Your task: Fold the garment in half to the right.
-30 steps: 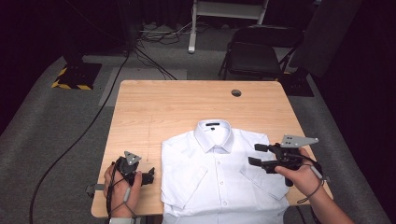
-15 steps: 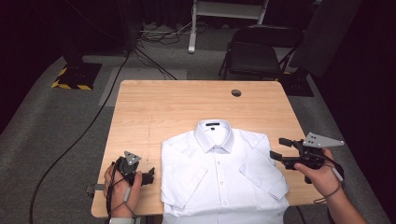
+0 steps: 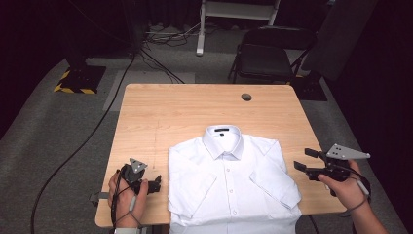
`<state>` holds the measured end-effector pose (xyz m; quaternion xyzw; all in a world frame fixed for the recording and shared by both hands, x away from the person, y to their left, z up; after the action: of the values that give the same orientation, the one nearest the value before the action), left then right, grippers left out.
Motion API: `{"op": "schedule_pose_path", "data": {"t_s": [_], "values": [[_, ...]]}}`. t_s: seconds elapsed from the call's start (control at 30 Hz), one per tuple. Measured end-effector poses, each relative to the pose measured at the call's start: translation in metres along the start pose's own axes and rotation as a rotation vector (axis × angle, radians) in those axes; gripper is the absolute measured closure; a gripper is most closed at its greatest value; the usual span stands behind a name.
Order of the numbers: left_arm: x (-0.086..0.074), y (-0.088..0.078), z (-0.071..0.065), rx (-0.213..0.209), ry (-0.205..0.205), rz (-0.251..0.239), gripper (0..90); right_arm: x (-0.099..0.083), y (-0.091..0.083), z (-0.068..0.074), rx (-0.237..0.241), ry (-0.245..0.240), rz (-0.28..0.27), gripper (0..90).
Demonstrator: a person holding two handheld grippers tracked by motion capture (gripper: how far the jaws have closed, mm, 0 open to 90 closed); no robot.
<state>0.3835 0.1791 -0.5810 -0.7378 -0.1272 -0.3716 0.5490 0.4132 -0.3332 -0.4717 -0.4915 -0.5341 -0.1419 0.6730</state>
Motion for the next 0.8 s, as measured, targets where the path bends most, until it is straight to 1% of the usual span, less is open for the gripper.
{"op": "schedule_pose_path", "data": {"t_s": [0.17,0.3,0.4,0.57,0.73,0.8], "values": [[0.000,0.000,0.000,0.000,-0.001,0.000,0.3,-0.021,0.002,-0.015,-0.047,-0.007,0.040,24.5],[0.000,0.000,0.000,-0.001,-0.001,0.001,0.3,-0.040,0.007,-0.026,-0.075,-0.004,0.082,23.8],[0.000,0.000,0.000,-0.001,0.000,0.002,0.3,-0.054,0.011,-0.033,-0.086,0.010,0.111,23.6],[0.000,0.000,0.000,-0.001,0.000,0.003,0.3,-0.075,0.017,-0.045,-0.110,0.016,0.164,22.6],[0.000,0.000,0.000,0.000,0.002,0.004,0.3,-0.093,0.023,-0.052,-0.125,0.028,0.207,20.6],[0.000,0.000,-0.001,0.005,-0.006,0.003,0.3,-0.097,0.025,-0.054,-0.131,0.029,0.217,19.7]]}}
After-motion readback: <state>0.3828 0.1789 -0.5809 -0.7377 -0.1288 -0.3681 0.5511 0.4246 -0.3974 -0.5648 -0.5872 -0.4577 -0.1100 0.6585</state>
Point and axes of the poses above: each handheld gripper's, and its own axes: y roughly forward along the jaws, x roughly out of its top, z roughly to its left, the point moved 10 cm from there along y, roughly forward along the jaws, and after that the axes turned 9 degrees about -x, right-handed, at the moved point
